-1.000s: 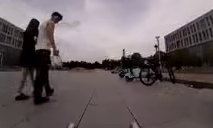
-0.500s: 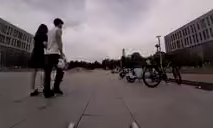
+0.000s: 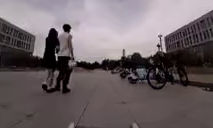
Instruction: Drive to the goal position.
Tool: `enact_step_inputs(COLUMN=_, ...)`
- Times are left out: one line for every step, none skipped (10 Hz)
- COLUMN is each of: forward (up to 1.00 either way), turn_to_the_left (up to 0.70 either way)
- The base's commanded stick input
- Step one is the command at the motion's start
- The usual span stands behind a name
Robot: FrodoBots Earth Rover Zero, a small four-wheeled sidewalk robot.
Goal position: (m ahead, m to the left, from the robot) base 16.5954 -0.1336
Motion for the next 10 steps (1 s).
enact_step_inputs(forward=0.70, turn_to_the_left=0.00)
enact_step_inputs(forward=0.70, turn_to_the_left=0.00)
enact_step_inputs(forward=0.70, turn_to_the_left=0.00)
enact_step_inputs(forward=0.70, turn_to_the_left=0.00)
enact_step_inputs(forward=0.70, turn_to_the_left=0.00)
enact_step_inputs(forward=0.70, turn_to_the_left=0.00)
enact_step_inputs(forward=0.70, turn_to_the_left=0.00)
enact_step_inputs(forward=0.70, turn_to_the_left=0.00)
enact_step_inputs(forward=0.70, turn_to_the_left=0.00)
enact_step_inputs(forward=0.70, turn_to_the_left=0.00)
